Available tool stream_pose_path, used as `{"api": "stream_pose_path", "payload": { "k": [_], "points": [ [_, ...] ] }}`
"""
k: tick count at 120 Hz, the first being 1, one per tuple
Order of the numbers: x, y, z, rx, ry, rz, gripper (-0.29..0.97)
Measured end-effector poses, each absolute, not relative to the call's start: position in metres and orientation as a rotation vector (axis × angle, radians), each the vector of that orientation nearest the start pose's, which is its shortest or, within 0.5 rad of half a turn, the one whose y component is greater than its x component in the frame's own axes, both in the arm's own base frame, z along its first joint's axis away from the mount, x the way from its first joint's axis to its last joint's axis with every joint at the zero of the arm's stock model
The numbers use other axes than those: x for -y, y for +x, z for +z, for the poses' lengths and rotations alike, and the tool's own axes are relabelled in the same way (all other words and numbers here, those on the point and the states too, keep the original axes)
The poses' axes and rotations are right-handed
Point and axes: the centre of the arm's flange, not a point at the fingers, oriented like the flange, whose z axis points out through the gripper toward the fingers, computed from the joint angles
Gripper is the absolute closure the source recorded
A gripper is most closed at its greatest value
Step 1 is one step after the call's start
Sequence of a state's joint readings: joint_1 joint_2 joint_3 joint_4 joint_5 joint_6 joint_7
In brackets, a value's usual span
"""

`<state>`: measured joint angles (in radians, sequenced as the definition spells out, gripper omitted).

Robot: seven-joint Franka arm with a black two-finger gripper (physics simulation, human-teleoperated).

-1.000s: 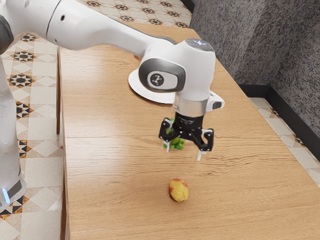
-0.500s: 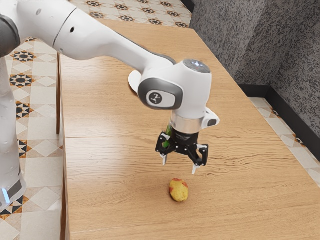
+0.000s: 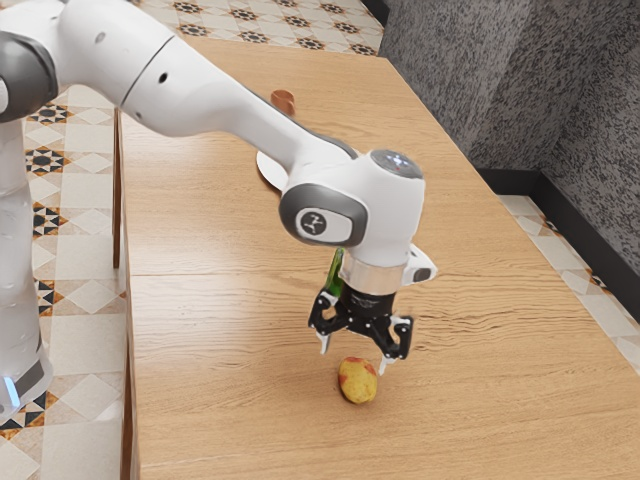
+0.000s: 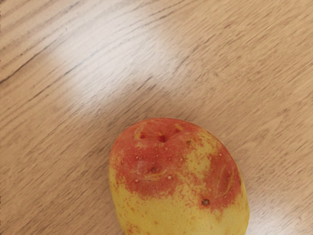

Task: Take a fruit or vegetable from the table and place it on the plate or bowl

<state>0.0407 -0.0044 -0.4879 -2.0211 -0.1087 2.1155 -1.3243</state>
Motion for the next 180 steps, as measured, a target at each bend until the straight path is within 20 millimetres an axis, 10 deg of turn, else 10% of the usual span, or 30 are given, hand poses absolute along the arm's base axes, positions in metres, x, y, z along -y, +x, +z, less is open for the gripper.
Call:
{"api": "stream_pose_path", "payload": {
  "k": [180],
  "points": [
    [0.233,0.525,0.439,1.523,-2.927,0.034,0.0]
  ]
}}
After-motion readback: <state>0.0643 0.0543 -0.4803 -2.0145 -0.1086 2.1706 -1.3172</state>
